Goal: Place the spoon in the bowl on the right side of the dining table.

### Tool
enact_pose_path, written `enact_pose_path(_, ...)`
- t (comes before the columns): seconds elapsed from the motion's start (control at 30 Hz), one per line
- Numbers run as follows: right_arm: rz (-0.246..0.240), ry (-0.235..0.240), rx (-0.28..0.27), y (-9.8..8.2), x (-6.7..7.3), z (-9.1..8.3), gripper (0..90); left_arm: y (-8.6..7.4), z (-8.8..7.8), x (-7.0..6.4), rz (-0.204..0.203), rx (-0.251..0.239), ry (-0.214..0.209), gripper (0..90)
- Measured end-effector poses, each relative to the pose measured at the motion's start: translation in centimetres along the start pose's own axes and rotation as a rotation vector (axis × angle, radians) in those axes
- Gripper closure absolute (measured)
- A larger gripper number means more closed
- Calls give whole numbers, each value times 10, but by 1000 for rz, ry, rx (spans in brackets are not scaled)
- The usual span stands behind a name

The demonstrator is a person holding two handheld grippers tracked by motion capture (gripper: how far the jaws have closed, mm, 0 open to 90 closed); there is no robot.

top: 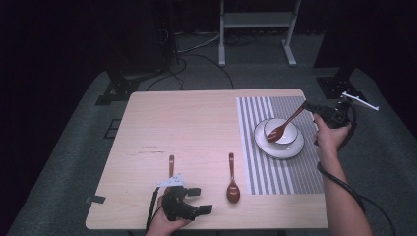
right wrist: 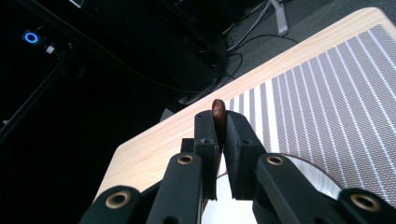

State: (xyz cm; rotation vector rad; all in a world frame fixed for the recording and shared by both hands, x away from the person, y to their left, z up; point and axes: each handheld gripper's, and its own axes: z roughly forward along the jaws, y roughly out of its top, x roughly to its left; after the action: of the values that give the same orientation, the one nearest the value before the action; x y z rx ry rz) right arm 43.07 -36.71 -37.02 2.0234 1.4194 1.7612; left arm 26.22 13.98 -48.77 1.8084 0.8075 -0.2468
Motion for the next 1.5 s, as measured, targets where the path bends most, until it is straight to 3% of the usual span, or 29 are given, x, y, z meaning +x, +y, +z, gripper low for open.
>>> enact_pose_path(0.83, 32, -46, -53, -1, -20, -7, 835, -1, 2, -1, 4, 8, -4, 5)
enact_pose_path(1.5, 24, -96, -25, -14, -37, 1, 834, -1, 2, 0, 0, 4, -1, 5)
